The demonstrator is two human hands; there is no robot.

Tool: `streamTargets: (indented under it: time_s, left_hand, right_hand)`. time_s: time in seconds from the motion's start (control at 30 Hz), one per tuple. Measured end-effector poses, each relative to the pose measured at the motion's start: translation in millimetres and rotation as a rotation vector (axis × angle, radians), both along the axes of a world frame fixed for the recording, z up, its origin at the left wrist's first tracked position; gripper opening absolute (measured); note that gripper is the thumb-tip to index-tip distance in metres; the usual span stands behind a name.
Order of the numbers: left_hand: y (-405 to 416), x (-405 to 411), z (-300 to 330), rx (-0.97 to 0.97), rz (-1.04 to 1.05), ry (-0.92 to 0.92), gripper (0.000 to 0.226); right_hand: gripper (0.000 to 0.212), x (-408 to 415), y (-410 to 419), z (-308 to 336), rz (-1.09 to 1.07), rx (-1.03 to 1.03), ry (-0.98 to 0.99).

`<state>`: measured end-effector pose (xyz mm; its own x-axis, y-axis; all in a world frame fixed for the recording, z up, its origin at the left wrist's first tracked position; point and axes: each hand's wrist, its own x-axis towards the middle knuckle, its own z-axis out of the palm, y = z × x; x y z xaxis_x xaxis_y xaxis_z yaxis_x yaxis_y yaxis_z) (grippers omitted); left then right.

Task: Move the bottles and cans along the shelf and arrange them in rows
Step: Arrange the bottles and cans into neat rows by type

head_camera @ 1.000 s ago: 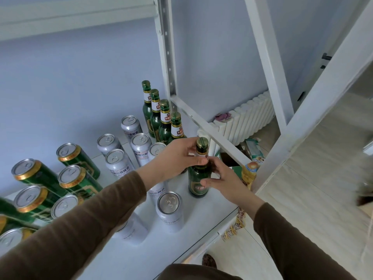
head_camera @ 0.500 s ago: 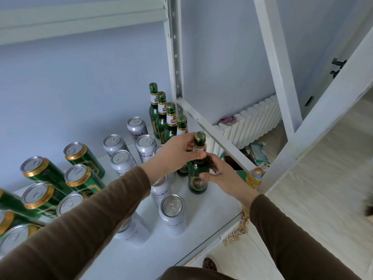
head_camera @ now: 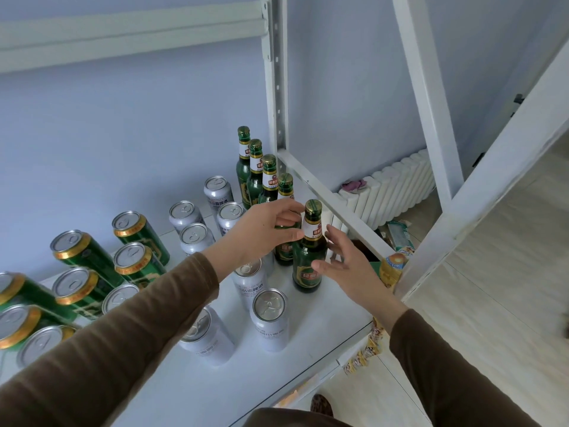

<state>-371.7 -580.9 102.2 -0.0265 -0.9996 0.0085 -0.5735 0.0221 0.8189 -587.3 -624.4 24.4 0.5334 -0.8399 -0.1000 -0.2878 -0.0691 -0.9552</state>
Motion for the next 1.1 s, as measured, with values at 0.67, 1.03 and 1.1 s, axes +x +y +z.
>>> streamTargets:
  time_s: [0.67, 1.03, 1.1]
  left_hand:
    - [165.4, -27.1, 43.0, -0.053, 0.472, -0.587, 0.046]
    - [296.3, -62.8, 41.4, 0.095, 0.810, -0.853, 0.056]
    - [319.7, -56.8, 40.4, 0.127, 0.871, -0.848, 0.056]
  right_hand:
    - [0.061, 5.9, 84.5, 85.4, 0.334, -0.854, 0.186]
    - [0.064, 43.8, 156.0, 98.1, 0.585, -1.050, 0.222]
    - [0.064, 56.0, 174.0, 99.8, 0.618, -1.042, 0.206]
